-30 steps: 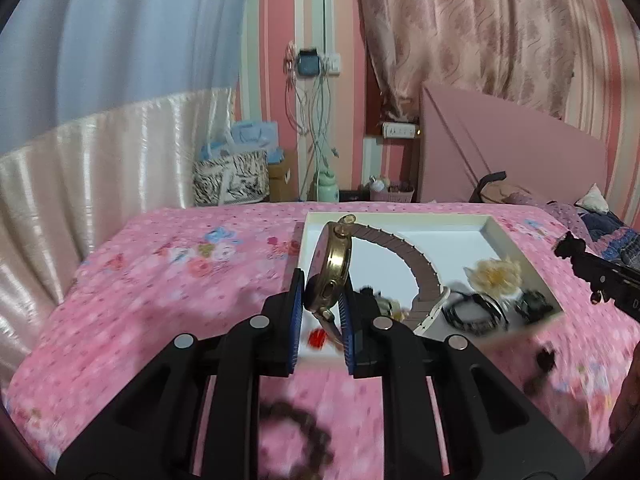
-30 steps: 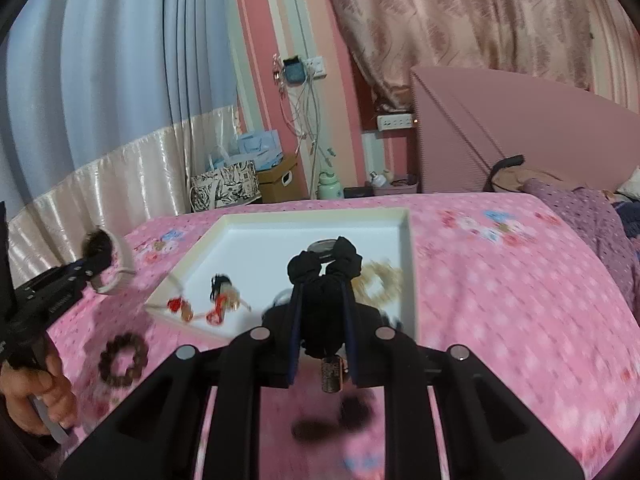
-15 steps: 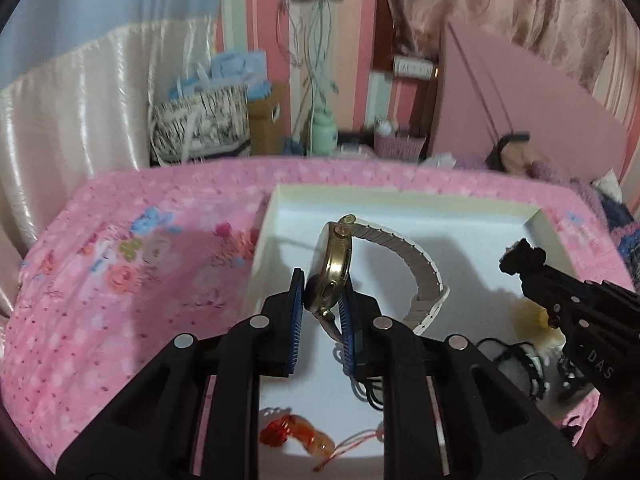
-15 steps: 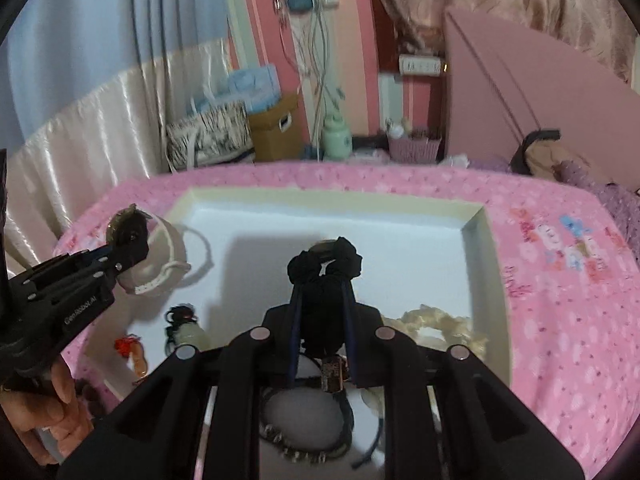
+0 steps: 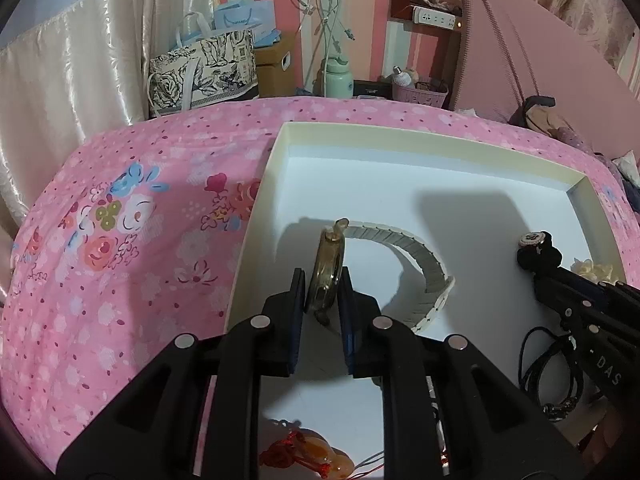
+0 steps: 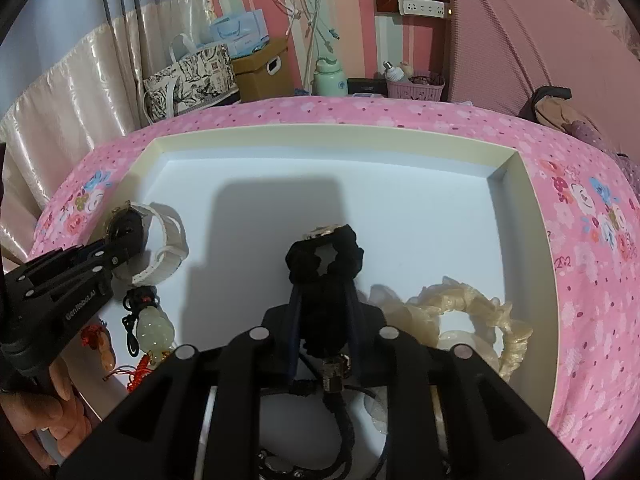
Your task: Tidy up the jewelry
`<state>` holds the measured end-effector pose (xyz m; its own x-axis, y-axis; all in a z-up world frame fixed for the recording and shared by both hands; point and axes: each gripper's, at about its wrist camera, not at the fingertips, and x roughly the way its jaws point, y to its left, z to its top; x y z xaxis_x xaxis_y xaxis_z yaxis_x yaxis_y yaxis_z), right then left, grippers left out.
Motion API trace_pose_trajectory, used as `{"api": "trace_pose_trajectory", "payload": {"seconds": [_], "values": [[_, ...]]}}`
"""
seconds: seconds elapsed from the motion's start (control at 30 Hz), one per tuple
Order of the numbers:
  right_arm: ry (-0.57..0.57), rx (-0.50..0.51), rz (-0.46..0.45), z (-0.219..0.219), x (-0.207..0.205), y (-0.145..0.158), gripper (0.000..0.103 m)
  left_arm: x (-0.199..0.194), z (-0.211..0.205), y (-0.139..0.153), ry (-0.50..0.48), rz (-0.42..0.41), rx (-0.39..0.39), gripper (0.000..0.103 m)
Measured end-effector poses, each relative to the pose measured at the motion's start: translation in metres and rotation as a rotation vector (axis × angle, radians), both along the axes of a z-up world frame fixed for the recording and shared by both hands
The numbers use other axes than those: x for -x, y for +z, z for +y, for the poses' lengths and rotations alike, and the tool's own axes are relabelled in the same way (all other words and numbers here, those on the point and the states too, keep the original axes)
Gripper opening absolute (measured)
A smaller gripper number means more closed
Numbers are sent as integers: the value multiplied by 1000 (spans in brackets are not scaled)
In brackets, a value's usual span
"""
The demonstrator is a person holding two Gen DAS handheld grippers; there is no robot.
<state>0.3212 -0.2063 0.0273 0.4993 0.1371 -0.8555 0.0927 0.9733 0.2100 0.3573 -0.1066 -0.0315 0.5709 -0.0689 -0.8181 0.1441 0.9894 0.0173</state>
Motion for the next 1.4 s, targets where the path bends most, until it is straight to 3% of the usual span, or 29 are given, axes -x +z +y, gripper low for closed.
{"api": "trace_pose_trajectory", "payload": {"seconds": [0.07, 0.13, 0.17, 0.2, 0.37, 0.43, 0.63, 0.77, 0.83, 1.17, 1.27, 1.4], "values": [[-1, 9, 5, 0, 2, 2, 26, 1, 2, 1, 9, 3, 4, 19], [-5, 4, 6, -2, 4, 4, 31, -2, 3, 3, 13, 7, 18, 35], [-9, -1, 1, -3, 5, 6, 43, 0, 5, 4, 18, 7, 25, 39], [-17, -3, -7, -5, 8, 11, 47, 1, 6, 6, 17, 11, 30, 40], [-20, -16, -64, -7, 29, 40, 51, 17, 5, 24, -17, -12, 20, 45], [-22, -17, -127, -9, 45, 56, 57, 30, 6, 38, -45, -52, 40, 61], [-49, 18, -314, -19, 131, 87, 59, 97, 27, 74, -77, -210, 92, 62], [-97, 33, -359, -38, 182, 83, 61, 147, 51, 82, -50, -293, 129, 66], [-119, 46, -370, -46, 208, 78, 61, 174, 64, 80, -30, -336, 106, 68], [-240, 104, -341, -112, 302, 45, 64, 237, 144, 45, 99, -317, 52, 71], [-263, 107, -308, -128, 310, 35, 64, 244, 166, 42, 129, -324, 29, 71], [-283, 61, -287, -135, 313, 25, 64, 244, 181, 38, 140, -303, 61, 71]]}}
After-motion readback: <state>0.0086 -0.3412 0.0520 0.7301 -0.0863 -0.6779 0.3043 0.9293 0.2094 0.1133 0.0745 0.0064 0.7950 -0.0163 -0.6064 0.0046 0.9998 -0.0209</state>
